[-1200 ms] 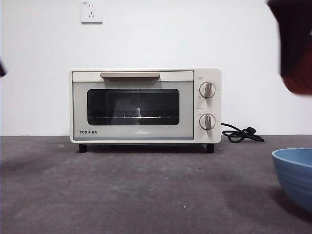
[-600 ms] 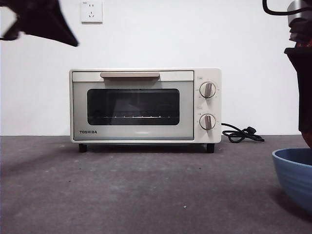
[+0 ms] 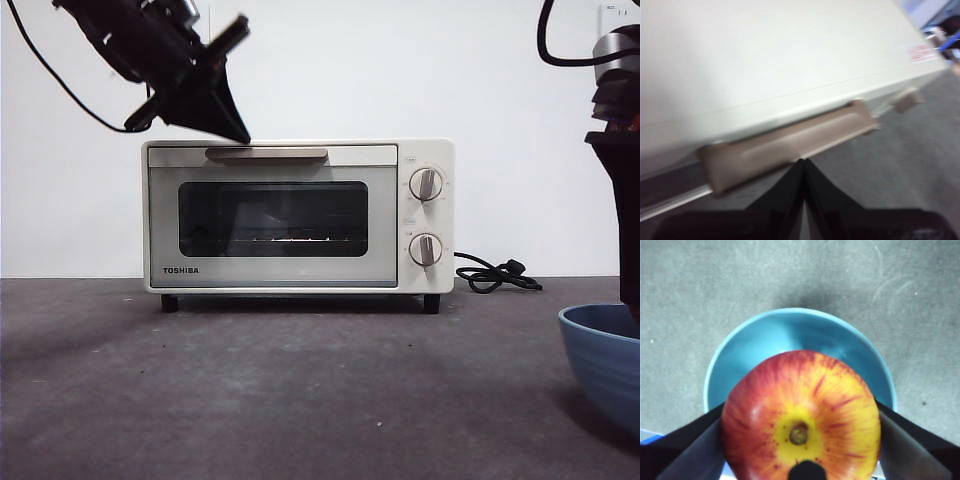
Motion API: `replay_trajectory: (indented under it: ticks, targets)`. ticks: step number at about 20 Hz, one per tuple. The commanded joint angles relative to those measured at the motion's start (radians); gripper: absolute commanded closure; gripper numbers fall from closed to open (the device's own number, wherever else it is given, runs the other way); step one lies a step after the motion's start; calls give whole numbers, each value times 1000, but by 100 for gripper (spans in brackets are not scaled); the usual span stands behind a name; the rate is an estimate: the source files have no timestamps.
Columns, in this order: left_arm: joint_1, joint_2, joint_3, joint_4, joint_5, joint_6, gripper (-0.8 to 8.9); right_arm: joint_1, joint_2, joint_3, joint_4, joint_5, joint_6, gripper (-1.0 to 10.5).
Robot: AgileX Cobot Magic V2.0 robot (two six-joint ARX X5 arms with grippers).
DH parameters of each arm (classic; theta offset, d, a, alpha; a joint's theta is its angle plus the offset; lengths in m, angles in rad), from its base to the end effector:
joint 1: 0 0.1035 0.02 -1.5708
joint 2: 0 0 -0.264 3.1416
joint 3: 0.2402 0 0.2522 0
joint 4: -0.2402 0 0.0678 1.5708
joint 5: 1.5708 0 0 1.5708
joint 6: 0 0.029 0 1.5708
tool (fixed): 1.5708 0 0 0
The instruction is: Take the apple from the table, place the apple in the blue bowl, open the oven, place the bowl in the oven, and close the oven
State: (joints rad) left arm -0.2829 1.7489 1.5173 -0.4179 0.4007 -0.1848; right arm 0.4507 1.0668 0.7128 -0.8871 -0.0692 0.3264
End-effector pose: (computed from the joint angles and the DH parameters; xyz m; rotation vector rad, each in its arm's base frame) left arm 0.3754 -0.1209 0.3083 -0.2101 0.7202 -0.5964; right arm 0.1561 0.0778 0.2145 0.0408 1.2842 0.2442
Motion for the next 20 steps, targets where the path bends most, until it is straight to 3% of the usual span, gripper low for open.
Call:
replay_trajectory:
  ticks: [1,4,12,16,20]
  targets:
    - [-5,23,-2,27,-21,-3,819,2,6,-11,8,2,18,934]
    - [-5,37,-2,73,-32,-26,819,2,26,-11,25,2,31,783]
    - [-4,71,-2,66,-35,-25,819,2,115,-11,69,-3,42,775]
    - [-4,85,-2,26,-35,-17,819,2,113,-10,66,-10,49,350]
    - [-6,84,-2,-61,-48,-3,819,2,98,-9,70,-6,49,348]
